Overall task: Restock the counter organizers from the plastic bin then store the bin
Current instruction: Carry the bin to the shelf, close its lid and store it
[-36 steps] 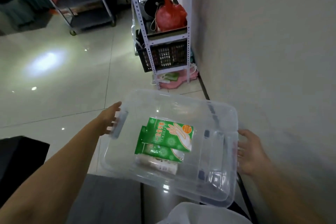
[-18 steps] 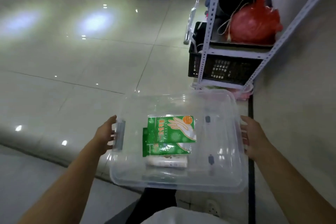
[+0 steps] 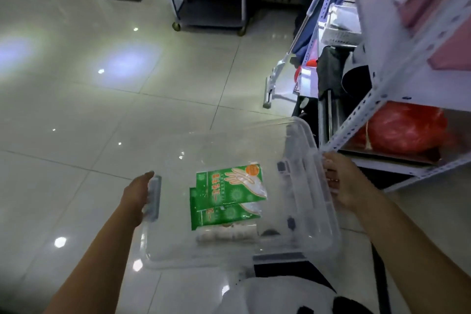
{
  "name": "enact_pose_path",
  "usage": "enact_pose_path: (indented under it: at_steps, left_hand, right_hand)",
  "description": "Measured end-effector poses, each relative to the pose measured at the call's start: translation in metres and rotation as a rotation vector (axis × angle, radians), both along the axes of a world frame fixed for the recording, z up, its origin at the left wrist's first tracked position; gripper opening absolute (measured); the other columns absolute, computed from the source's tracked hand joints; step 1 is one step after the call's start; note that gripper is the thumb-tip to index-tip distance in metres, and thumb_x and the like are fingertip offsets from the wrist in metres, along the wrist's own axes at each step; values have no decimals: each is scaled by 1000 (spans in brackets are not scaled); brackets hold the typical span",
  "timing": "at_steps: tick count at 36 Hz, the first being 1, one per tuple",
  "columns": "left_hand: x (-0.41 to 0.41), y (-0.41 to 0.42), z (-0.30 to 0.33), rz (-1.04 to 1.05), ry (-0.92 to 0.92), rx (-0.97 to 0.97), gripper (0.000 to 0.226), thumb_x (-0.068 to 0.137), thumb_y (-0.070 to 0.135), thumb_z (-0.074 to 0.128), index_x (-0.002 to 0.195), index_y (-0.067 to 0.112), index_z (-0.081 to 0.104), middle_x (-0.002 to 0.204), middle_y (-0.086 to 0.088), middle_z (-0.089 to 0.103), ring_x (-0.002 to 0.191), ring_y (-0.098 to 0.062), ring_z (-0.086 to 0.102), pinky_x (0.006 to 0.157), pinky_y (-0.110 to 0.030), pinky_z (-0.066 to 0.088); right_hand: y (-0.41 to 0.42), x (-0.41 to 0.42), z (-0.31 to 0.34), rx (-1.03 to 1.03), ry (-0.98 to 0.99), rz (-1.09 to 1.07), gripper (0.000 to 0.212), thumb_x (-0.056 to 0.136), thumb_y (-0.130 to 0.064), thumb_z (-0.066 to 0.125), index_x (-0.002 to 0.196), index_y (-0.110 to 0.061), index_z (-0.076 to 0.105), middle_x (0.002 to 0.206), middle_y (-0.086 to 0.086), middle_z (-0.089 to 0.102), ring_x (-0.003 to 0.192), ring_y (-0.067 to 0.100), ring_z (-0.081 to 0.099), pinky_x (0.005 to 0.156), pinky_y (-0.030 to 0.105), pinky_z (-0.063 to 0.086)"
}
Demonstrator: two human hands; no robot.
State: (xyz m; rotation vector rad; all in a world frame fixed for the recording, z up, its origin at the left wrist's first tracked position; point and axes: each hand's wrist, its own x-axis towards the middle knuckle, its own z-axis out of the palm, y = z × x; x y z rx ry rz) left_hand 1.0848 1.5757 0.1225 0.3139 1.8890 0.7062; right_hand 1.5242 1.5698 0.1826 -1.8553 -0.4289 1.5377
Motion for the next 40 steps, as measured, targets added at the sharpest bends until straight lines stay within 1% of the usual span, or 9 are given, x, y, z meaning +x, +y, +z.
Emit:
enact_pose_path:
  at_steps: [9,13,15,18,24,28,35,38,40]
  left_hand:
    - [-39,237,-3,8,5,64,58,88,48,65,134,15,55,130,-18,57,118,-37,55,95,-51,45]
    - [-40,334,7,-29,13,34,63,85,51,66,134,13,57,129,-17,60,102,-32,57,84,-45,47]
    - [-40,384,11,-49,10,32,65,84,52,67,134,12,57,132,-17,59,102,-31,57,84,-45,47]
    - [-36,451,18,-84,31,41,64,83,52,68,133,13,58,127,-15,60,103,-31,57,85,-43,46]
    - [-27,585,6,-179,-1,27,61,85,52,66,132,14,58,127,-15,61,101,-30,57,85,-41,45]
    - [-15,680,-18,-295,-30,23,59,88,51,65,135,16,57,132,-18,59,104,-31,57,85,-40,45]
    - [26,850,-51,-568,-80,-2,43,91,45,64,125,19,59,118,-13,61,97,-28,58,77,-36,46]
    - [56,914,-55,-746,-63,33,27,91,38,61,109,18,64,104,-9,60,77,-25,57,67,-32,43]
    - [82,950,-56,-880,-24,88,28,91,35,60,105,12,68,107,-12,64,87,-30,62,76,-40,49]
  right_hand:
    - [228,-17,-34,13,58,-43,30,78,-46,66,78,-17,72,57,-1,64,50,15,59,51,24,44]
    - [315,-22,-33,-3,89,-84,54,72,-43,69,112,-6,71,87,29,55,81,38,63,76,37,54]
    - [358,-23,-32,-6,114,-114,45,75,-41,69,109,-12,71,92,19,64,80,28,70,70,35,59]
    - [415,-24,-31,-46,117,-177,23,83,-36,66,87,-13,68,63,5,64,38,13,60,37,21,47]
    - [499,-26,-39,-87,59,-280,22,80,-37,66,79,-15,65,75,9,59,63,25,53,63,31,46]
    - [543,-31,-55,-97,48,-397,19,80,-33,64,73,-18,56,73,8,48,62,25,44,68,35,43]
    - [592,-55,-66,-55,-28,-752,29,93,-25,57,66,-15,56,50,2,53,36,14,50,36,18,38]
    - [603,-77,-56,-60,-19,-921,39,97,-28,55,60,-15,54,43,1,47,29,12,42,32,16,34]
    - [610,-90,-49,-55,-24,-1010,46,97,-29,55,54,-16,62,39,0,51,28,13,47,31,18,37]
